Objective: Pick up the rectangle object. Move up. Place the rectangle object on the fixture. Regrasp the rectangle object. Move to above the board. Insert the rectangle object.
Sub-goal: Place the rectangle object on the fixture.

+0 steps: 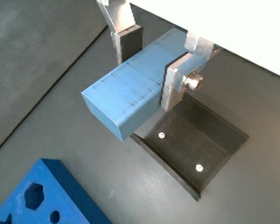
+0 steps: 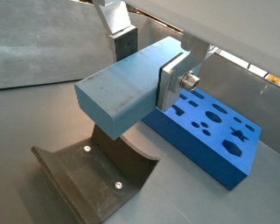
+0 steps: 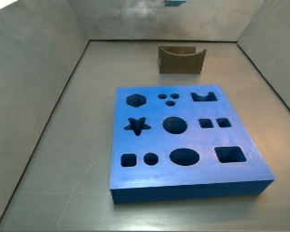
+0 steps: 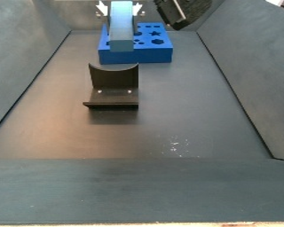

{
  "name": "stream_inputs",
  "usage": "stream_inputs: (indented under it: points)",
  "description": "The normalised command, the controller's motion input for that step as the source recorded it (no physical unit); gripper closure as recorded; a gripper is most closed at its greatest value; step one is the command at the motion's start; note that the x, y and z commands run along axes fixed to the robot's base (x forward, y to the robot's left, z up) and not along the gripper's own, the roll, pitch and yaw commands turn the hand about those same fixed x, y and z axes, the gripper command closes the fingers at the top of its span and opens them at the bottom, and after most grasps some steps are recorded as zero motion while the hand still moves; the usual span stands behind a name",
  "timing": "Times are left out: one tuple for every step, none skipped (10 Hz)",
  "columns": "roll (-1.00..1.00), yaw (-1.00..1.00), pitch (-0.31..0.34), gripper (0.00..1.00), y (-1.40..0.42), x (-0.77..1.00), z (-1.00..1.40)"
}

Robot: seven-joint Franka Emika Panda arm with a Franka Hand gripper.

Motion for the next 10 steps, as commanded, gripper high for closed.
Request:
stream_inputs:
  points:
    - [-1.0,-0.05,0.039,1.0,0.07,0.24,-1.0]
    - [-1.0,-0.05,0.041,1.0,0.07,0.23,-1.0]
    - [-1.0,-0.07,0.054,1.0,0.09,0.23,-1.0]
    - [-1.0,-0.08,0.081,1.0,0.09,0.24,-1.0]
    - [-1.0,-0.08,0.098,1.0,0.09,0.25,-1.0]
    - [-1.0,-0.1,0.124,1.0,0.1,0.26,-1.0]
    - [-1.0,-0.11,0.139,1.0,0.11,0.27,-1.0]
    - [-1.0,-0.14,0.163,1.0,0.12,0.28,-1.0]
    - [-1.0,-0.16,0.173,1.0,0.13,0.29,-1.0]
    - [-1.0,-0.19,0.189,1.0,0.12,0.27,-0.92]
